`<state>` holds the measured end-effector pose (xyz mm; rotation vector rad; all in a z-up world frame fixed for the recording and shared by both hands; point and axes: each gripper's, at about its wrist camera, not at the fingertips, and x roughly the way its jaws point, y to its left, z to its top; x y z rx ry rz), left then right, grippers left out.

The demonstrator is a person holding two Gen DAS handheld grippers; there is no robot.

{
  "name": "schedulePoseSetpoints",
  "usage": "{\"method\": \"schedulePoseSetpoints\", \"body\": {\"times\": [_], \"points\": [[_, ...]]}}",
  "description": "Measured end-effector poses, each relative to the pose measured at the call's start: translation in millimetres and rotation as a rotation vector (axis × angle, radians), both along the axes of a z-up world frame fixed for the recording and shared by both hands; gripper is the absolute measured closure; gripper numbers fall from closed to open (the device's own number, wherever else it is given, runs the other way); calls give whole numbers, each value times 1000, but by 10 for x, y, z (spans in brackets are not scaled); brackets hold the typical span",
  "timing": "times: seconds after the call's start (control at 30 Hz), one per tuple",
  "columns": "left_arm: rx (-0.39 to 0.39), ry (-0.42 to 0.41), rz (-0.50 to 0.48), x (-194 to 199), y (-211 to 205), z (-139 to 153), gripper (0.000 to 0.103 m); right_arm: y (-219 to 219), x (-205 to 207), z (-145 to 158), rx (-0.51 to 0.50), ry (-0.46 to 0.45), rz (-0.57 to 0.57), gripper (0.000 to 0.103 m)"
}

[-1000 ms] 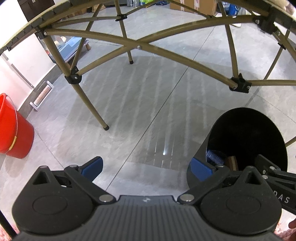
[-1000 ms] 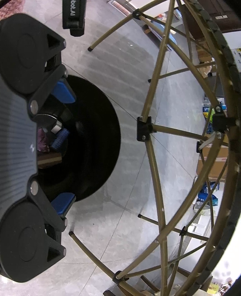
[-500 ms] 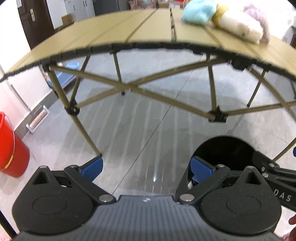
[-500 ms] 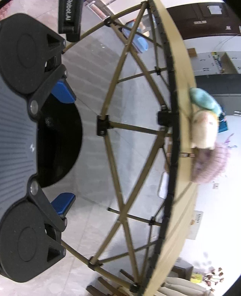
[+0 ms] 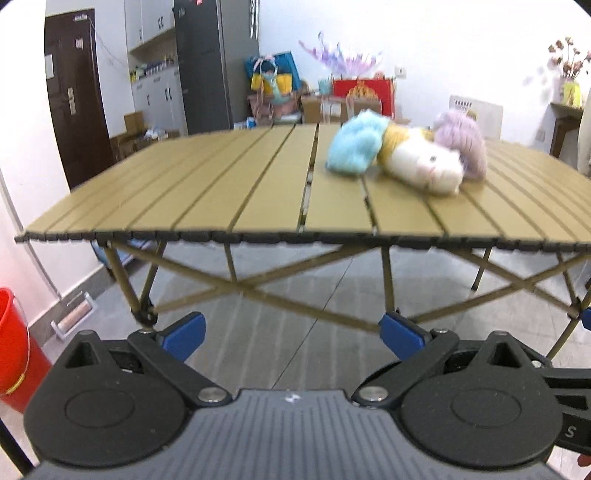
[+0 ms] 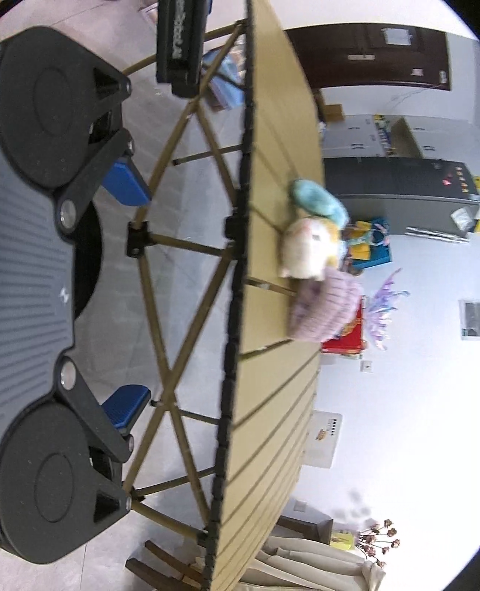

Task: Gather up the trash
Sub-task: 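Raise both tools back up toward the plush toys on the table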

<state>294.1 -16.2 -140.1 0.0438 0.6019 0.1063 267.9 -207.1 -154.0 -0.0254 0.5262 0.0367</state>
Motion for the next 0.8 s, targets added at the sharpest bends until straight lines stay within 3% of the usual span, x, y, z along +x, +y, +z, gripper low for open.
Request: {"method": "schedulePoseSetpoints", "body": {"times": [0.2, 0.5, 0.8], "points": [[-32, -37, -2, 38, 6, 133, 0, -76, -71, 238, 56, -113, 12, 0], [-55, -83, 2, 153, 12, 330, 0, -114, 48, 441, 72, -185, 26, 0], [-68, -101, 7, 429, -28, 429, 0, -212, 418, 571, 68, -235, 19, 0]]}}
